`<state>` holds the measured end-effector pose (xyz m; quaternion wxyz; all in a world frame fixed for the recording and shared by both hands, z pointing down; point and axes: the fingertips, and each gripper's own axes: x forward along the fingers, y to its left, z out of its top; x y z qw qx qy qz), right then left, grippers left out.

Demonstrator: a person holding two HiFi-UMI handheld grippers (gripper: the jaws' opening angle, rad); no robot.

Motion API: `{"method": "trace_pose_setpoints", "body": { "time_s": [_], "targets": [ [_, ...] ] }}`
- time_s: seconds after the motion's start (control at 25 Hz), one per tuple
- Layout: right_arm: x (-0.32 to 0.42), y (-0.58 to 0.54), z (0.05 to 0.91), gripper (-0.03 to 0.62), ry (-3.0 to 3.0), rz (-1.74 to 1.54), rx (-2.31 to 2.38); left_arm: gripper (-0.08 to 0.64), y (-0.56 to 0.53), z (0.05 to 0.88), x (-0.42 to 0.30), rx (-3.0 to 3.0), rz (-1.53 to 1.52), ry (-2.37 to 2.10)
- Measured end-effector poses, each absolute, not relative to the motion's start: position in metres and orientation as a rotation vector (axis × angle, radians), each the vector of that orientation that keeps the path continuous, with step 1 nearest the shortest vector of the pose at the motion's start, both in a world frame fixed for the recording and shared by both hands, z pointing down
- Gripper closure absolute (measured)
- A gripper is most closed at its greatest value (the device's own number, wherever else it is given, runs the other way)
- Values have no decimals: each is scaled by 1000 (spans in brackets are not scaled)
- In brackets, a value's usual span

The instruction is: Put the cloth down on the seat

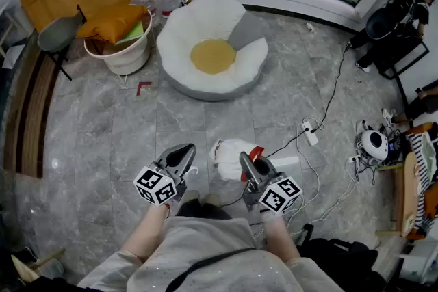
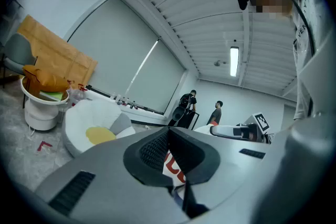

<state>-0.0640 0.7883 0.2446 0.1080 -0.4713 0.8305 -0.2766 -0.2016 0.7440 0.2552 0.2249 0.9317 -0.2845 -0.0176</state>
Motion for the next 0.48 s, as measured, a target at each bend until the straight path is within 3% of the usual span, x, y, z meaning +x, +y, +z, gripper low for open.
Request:
{"method": "trace_pose_setpoints", "body": {
  "time_s": [0.48],
  "targets": [
    [-43, 766, 248, 540, 2468, -819, -1387, 546, 717, 255, -176, 2573, -55, -822]
  ]
}}
